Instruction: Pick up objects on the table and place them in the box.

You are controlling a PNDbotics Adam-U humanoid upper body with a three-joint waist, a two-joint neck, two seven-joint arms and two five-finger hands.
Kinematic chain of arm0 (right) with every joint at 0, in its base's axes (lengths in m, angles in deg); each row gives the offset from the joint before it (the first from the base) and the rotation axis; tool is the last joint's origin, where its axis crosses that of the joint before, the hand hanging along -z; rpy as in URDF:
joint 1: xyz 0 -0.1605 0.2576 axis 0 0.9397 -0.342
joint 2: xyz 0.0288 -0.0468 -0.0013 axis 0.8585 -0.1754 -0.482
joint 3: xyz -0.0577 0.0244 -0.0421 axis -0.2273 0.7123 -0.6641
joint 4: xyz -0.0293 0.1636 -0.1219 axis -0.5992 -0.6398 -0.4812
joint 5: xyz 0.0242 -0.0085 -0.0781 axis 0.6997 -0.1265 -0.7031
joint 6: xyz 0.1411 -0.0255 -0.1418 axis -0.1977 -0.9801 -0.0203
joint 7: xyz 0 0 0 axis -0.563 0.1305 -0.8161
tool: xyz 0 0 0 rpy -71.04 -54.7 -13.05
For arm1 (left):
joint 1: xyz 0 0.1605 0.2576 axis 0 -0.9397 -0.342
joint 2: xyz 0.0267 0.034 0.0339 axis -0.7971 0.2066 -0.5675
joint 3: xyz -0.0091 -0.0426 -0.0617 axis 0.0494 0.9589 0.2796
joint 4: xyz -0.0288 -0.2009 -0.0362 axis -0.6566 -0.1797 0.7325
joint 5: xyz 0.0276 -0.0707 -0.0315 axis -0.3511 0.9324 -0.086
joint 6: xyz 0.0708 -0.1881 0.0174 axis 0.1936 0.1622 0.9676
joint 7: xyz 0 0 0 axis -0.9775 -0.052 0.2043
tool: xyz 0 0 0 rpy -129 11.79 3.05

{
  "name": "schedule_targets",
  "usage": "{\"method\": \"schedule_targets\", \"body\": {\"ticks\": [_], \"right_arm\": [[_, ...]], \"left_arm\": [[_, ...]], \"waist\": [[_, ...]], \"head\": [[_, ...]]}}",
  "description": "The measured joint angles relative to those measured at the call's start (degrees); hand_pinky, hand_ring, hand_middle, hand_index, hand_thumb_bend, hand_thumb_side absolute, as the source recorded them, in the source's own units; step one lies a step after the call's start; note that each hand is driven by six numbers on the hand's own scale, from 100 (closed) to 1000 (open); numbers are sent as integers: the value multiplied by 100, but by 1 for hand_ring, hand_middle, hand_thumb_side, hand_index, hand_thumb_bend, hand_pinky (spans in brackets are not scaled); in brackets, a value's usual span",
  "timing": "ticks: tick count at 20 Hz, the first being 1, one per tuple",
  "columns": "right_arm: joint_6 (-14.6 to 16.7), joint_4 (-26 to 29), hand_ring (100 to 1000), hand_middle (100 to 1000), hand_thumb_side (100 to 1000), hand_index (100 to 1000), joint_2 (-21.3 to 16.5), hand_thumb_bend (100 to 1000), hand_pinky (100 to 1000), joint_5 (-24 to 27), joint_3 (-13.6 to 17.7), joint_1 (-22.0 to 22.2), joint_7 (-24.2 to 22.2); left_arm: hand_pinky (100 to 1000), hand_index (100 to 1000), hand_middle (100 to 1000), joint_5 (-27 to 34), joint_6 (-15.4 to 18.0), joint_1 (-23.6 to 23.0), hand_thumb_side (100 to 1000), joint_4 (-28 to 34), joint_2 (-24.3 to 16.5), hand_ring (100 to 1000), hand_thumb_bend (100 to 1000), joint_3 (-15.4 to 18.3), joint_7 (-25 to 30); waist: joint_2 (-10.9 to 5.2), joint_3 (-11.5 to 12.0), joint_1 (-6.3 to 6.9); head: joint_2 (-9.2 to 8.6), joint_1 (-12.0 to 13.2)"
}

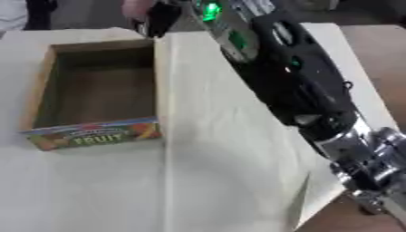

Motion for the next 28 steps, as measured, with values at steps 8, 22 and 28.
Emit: {"method": "schedule_targets", "body": {"ticks": [8, 22, 28], "right_arm": [[79, -940, 776, 476, 162, 458, 769, 100, 751, -344, -3, -74, 346], [362, -2233, 808, 582, 141, 627, 1548, 100, 763, -813, 57, -60, 870], [589, -2412, 858, 729, 135, 790, 1595, 258, 799, -905, 58, -19, 645]], "left_arm": [[745, 824, 607, 52, -1, 38, 615, 0, 44, 628, 100, -39, 50], [746, 824, 606, 58, -15, 84, 615, 0, 50, 628, 100, -44, 86], [746, 824, 606, 76, -15, 84, 615, 0, 50, 629, 100, -45, 86]], "waist": [[18, 30, 6], [60, 77, -30], [60, 73, -30]], "head": [[0, -143], [-3, -279], [-3, -288]]}}
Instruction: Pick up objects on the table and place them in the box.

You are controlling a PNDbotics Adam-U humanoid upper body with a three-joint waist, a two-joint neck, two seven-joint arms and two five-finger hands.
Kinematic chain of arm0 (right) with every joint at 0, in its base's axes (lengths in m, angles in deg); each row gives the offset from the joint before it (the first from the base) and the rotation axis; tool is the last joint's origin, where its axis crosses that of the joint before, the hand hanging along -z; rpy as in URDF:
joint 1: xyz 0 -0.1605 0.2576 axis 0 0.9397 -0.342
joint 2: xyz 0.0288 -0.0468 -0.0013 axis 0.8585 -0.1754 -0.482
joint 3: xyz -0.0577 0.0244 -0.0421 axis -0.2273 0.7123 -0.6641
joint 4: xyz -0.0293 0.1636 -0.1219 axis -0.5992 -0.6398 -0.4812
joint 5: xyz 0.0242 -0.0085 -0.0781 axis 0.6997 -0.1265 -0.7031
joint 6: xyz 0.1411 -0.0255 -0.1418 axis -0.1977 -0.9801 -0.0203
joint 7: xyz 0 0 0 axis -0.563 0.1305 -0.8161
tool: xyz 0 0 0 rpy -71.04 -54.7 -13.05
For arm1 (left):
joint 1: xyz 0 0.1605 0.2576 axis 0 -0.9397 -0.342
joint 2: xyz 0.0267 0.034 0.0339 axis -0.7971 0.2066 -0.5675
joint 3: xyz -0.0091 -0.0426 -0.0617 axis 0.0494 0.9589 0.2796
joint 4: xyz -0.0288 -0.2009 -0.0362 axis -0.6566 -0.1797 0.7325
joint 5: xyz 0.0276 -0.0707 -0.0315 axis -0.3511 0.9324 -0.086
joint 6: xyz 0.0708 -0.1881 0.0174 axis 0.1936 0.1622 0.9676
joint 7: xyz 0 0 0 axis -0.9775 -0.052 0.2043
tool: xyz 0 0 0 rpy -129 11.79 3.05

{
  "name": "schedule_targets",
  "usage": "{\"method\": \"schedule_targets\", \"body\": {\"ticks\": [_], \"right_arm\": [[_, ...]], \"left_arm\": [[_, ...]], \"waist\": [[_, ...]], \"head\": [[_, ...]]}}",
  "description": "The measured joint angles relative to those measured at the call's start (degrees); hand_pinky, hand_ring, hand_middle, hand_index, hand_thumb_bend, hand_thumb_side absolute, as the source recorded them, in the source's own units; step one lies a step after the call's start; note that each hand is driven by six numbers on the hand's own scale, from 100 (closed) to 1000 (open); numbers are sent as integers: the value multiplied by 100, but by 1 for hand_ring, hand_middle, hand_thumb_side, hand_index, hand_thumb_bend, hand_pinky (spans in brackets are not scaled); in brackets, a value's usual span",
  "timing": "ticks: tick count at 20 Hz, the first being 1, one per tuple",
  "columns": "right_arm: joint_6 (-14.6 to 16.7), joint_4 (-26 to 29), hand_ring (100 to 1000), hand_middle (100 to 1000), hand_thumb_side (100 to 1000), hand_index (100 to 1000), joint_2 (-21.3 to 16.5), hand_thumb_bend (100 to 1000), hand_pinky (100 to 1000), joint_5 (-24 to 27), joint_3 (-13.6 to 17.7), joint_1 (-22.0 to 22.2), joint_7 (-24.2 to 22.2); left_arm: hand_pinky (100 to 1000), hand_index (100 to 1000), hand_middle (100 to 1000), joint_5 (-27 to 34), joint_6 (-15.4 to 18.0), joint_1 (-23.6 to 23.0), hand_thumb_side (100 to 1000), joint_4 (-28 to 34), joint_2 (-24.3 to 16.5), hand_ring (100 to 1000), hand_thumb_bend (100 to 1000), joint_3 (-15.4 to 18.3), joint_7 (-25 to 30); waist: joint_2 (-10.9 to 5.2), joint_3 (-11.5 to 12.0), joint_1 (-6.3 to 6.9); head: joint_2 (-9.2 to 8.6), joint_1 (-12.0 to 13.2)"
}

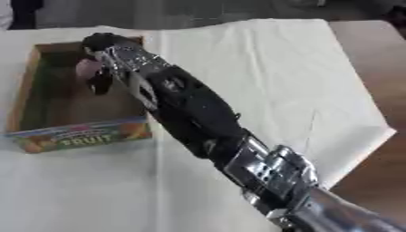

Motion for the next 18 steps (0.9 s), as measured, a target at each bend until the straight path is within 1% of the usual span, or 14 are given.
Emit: {"method": "schedule_targets", "body": {"ticks": [2, 4, 9, 12, 14, 16, 18], "right_arm": [[77, -1, 866, 749, 135, 813, 0, 355, 806, -15, 12, 2, -110], [133, -1, 872, 761, 129, 833, 0, 423, 811, -31, 31, 2, -192], [215, 13, 879, 776, 101, 864, -5, 406, 818, -33, 34, 3, -336], [247, 55, 882, 785, 100, 878, -14, 393, 821, -24, 37, 5, -398], [252, 87, 887, 798, 134, 902, -19, 408, 825, -8, 48, 5, -433], [258, 117, 892, 815, 205, 923, -43, 457, 830, -1, 63, 5, -456], [268, 146, 890, 808, 225, 920, -67, 471, 829, 5, 68, 5, -482]], "left_arm": [[746, 824, 606, 3, 0, 0, 615, 0, 0, 628, 100, 0, 0], [746, 824, 606, 3, 0, 0, 615, 0, 0, 628, 100, 0, 0], [747, 824, 606, 4, 0, 0, 615, 0, 0, 628, 100, 0, 0], [747, 824, 606, 4, -1, 0, 616, 0, 0, 628, 100, 0, 0], [747, 824, 606, 4, -2, 0, 615, 0, 0, 628, 100, 0, 0], [747, 824, 606, 4, -2, 0, 615, 0, 1, 628, 100, 0, -1], [747, 824, 606, 4, -2, 0, 615, 0, 1, 628, 100, 0, -1]], "waist": [[0, -3, 0], [0, -6, 0], [-1, -13, 0], [-1, -20, 0], [-1, -32, 0], [-1, -37, 0], [-2, -39, 0]], "head": [[0, 2], [-1, 3], [-10, 7], [-29, 8], [-43, 11], [-44, 16], [-44, 28]]}}
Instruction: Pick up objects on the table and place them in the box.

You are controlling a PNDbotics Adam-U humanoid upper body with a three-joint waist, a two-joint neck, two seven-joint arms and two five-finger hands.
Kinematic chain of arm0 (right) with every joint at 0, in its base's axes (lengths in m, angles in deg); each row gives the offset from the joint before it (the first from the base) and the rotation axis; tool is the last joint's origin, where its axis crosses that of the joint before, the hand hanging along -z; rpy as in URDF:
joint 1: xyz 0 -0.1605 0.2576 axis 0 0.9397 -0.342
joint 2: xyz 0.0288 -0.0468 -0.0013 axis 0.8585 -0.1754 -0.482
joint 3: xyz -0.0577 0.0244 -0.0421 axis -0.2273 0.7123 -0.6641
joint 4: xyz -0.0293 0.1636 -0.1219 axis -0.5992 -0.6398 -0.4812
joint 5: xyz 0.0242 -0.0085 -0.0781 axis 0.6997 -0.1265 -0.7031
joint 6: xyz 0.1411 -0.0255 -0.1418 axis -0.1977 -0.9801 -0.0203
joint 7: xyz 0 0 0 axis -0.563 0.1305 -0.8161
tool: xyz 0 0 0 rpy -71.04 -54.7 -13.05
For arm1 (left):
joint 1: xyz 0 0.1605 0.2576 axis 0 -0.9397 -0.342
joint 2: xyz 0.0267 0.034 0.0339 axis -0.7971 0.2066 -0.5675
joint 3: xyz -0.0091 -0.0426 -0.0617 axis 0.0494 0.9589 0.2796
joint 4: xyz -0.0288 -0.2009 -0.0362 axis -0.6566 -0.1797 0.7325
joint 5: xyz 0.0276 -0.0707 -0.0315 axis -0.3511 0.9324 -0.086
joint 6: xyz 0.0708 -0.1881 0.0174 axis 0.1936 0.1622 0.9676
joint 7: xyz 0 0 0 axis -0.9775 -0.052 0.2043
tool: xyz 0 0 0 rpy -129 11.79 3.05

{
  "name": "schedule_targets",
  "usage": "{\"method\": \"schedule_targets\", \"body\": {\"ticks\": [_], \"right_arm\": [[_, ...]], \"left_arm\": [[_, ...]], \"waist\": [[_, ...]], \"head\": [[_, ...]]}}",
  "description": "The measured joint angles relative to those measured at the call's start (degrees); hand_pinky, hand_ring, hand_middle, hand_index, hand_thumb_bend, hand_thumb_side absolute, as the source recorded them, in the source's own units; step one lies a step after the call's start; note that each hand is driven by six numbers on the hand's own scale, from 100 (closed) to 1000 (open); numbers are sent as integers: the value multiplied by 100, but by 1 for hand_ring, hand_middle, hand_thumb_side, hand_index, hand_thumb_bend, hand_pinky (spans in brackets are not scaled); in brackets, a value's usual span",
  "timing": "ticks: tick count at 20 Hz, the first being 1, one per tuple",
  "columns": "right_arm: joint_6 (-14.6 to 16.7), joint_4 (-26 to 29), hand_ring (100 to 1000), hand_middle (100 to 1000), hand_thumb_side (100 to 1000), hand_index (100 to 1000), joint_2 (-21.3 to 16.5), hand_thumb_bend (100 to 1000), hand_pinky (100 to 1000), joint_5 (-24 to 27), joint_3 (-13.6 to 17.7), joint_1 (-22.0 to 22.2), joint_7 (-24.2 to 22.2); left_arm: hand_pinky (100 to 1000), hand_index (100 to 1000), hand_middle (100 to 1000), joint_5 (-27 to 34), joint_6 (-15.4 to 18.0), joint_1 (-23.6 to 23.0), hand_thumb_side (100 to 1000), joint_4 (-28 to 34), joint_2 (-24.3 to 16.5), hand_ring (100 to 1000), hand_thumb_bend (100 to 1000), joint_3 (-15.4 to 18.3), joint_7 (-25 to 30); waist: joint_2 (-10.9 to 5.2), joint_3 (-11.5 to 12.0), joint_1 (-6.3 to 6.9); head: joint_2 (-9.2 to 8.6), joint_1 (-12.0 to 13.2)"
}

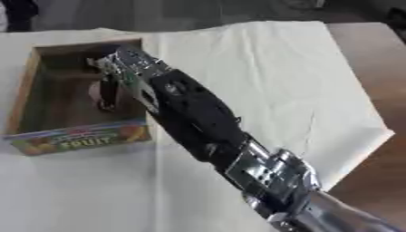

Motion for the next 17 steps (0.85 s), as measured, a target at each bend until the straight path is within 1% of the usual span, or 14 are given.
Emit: {"method": "schedule_targets", "body": {"ticks": [1, 2, 3, 4, 9, 12, 17], "right_arm": [[3, 16, 889, 807, 226, 919, -6, 470, 828, 6, 2, 0, -9], [0, 41, 886, 800, 242, 906, -13, 447, 826, 15, 6, 0, -13], [-2, 77, 884, 799, 229, 904, -28, 463, 826, 22, 20, 0, -12], [-7, 130, 882, 794, 228, 896, -49, 457, 824, 32, 36, 0, -8], [-90, 555, 870, 778, 236, 886, -232, 442, 817, 235, 74, 0, 64], [-106, 930, 856, 760, 282, 871, -468, 435, 806, 444, 108, 7, 133], [91, 1614, 840, 744, 323, 863, -1069, 431, 789, 853, 219, 250, 445]], "left_arm": [[747, 824, 606, 0, 0, 0, 615, 0, 0, 628, 100, 0, 0], [747, 824, 606, 0, 0, 0, 614, 0, 0, 628, 100, 0, 0], [747, 824, 606, 0, 0, 0, 615, 0, 0, 628, 100, 0, 0], [747, 824, 606, 0, 0, -1, 615, 0, 0, 628, 100, 0, 0], [747, 824, 606, 0, -2, -3, 615, 0, 0, 628, 100, 2, -2], [747, 824, 606, 0, -5, -4, 615, 0, 0, 628, 100, 5, -10], [747, 824, 606, -3, -2, -12, 614, 0, 0, 628, 100, 11, -35]], "waist": [[-1, -1, 0], [-2, -2, 0], [-2, -4, 1], [-4, -7, 1], [-7, -43, 2], [-9, -48, 1], [-15, -129, 1]], "head": [[0, 4], [0, 5], [0, 6], [0, 7], [0, 35], [0, 74], [6, 182]]}}
